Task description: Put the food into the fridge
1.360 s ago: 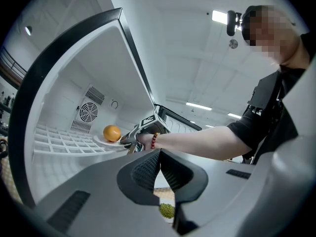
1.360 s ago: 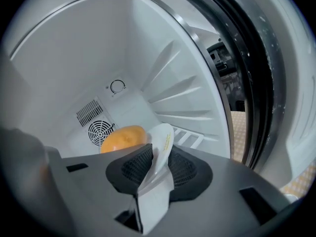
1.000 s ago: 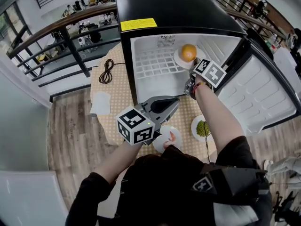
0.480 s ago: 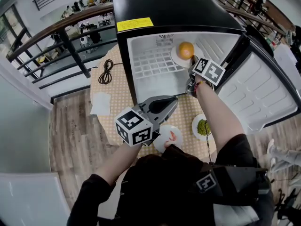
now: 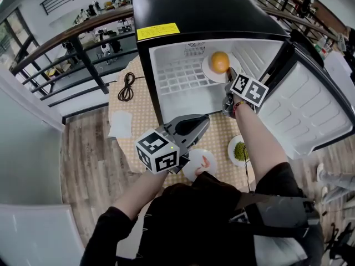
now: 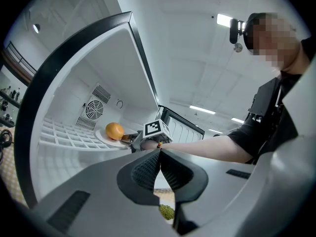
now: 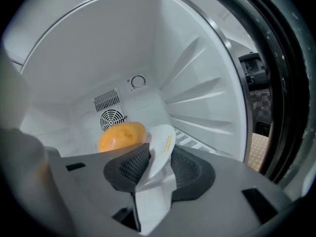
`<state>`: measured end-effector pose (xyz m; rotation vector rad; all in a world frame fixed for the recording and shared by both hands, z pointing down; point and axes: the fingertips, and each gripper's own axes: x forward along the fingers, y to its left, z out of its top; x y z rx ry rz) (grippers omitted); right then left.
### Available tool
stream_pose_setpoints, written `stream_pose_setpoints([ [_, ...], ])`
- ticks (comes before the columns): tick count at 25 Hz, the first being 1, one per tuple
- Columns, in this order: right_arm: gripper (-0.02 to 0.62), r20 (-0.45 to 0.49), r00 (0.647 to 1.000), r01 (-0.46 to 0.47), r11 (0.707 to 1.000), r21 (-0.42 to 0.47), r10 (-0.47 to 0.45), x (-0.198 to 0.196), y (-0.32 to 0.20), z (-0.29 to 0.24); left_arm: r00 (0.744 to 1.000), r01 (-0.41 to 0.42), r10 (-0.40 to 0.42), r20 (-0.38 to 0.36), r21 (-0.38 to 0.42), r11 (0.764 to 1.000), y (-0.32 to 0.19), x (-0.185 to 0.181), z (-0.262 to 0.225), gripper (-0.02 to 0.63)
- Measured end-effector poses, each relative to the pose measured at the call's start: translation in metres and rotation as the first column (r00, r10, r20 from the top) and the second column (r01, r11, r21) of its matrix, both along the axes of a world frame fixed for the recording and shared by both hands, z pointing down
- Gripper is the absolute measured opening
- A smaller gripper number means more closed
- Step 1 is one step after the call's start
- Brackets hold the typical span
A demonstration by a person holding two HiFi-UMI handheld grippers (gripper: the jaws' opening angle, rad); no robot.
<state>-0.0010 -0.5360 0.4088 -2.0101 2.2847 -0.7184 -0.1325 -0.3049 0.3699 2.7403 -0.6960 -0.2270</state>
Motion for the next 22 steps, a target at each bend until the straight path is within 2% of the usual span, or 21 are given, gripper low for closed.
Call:
stream_pose_setpoints([
  [19,0.138,-0.004,0.999,-0.05,0.999,-0.013,0.05,0.0002,0.0045,-0.001,0.999,-0.009,0.008,-0.033,-0.02,1.0,0.0011,-0.0064,-0.0006,0.012],
  [22,0.174,-0.015,0.998,-0.054,0.999,-0.005,0.054,0.0027,0.0045,-0.0006,0.998,-0.024,0.023,-0.051,-0.018,1.0,0.0029,-0.0069,-0.001,0.014],
])
